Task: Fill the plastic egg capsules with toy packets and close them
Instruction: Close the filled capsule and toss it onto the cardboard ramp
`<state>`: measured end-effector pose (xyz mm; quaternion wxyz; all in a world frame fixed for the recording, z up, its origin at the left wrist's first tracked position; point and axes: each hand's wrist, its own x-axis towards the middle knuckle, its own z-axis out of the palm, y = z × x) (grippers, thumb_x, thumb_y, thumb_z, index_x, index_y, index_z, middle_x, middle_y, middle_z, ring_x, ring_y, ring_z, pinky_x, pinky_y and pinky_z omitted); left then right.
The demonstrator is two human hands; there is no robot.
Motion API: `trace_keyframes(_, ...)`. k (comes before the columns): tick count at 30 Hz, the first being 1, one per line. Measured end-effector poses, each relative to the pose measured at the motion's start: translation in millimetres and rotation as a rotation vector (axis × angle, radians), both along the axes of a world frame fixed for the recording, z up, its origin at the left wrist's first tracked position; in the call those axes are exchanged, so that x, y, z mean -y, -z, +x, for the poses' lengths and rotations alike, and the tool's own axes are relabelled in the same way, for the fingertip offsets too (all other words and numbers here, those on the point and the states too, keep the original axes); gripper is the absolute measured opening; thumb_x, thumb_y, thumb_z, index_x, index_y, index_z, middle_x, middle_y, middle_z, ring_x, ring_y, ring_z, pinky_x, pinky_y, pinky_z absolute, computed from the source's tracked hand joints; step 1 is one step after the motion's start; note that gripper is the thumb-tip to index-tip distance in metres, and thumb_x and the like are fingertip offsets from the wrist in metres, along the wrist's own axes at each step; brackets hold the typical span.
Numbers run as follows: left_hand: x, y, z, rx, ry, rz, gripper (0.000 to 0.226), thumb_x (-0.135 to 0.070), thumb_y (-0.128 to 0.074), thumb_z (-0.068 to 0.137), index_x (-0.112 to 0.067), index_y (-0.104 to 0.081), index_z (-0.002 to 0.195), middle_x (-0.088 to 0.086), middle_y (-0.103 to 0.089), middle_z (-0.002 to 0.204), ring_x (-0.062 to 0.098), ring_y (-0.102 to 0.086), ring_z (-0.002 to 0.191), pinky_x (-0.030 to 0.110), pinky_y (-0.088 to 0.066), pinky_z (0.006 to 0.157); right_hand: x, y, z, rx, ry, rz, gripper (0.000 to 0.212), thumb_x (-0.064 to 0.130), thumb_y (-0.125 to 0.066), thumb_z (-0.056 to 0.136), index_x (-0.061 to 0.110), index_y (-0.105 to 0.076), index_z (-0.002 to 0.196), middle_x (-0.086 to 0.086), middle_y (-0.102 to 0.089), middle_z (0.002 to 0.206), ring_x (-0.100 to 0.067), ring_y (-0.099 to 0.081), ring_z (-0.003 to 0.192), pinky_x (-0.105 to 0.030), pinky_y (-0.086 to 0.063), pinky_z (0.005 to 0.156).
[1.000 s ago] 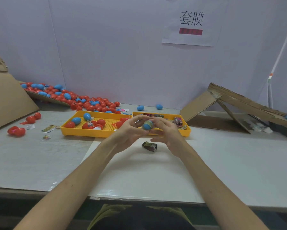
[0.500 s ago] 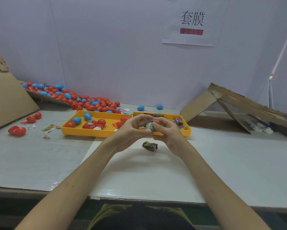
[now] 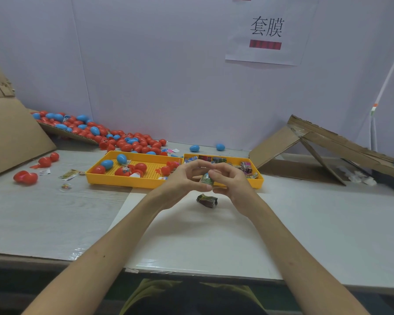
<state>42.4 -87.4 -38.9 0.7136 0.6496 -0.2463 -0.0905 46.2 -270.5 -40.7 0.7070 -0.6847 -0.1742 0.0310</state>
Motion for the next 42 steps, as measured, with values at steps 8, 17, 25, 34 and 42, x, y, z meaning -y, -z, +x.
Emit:
trace_keyframes(8,0.7,0.3,1.8,-0.015,-0.003,0.004,0.053,0.004,-0.081,0.069,-0.024,-0.070,0.113,0.000,-0.074,0.118,0.028,-0.071,0.110,0.032,-0.059,0.085,-0.2,1.3,2.9,-0.010,-0.002,0.049,0.030,0.028,-0.076,0.078,0.013,-0.070,0.104,-0.012,-0.072,0.104,-0.032,-0.070,0.102,-0.047,-0.057,0.091)
trace_keyframes(17,2.7,3.4,2.9,0.061,-0.046,0.120,0.055,0.011,-0.080,0.072,-0.029,-0.072,0.111,0.000,-0.073,0.117,0.017,-0.069,0.112,0.030,-0.059,0.083,-1.3,2.3,1.7,0.024,0.044,-0.057,0.023,0.019,-0.076,0.087,0.011,-0.068,0.107,-0.020,-0.072,0.106,-0.038,-0.069,0.095,-0.050,-0.057,0.085)
trace_keyframes(25,2.9,3.3,1.4,0.073,-0.055,0.168,0.051,0.008,-0.080,0.072,-0.023,-0.070,0.112,0.001,-0.074,0.115,0.031,-0.067,0.112,0.040,-0.061,0.089,-0.8,2.8,3.5,-0.001,0.025,-0.011,0.010,0.001,-0.070,0.089,0.009,-0.065,0.092,-0.006,-0.073,0.087,-0.026,-0.071,0.086,-0.058,-0.052,0.097)
trace_keyframes(34,-0.4,-0.9,-0.2,-0.007,-0.004,-0.044,0.052,0.004,-0.076,0.084,-0.014,-0.062,0.130,0.004,-0.068,0.130,0.029,-0.065,0.120,0.040,-0.057,0.096,0.9,1.5,4.3,-0.048,-0.049,0.083,0.039,0.031,-0.070,0.088,0.012,-0.068,0.122,-0.003,-0.069,0.095,-0.024,-0.064,0.100,-0.044,-0.056,0.092)
trace_keyframes(42,-0.6,-1.0,-1.2,-0.057,0.088,-0.108,0.048,0.009,-0.067,0.089,-0.006,-0.057,0.133,0.014,-0.066,0.132,0.037,-0.064,0.121,0.039,-0.056,0.099,2.1,1.8,5.9,-0.041,-0.091,0.176,0.024,0.025,-0.070,0.086,0.010,-0.071,0.105,-0.006,-0.069,0.089,-0.017,-0.065,0.081,-0.037,-0.059,0.079)
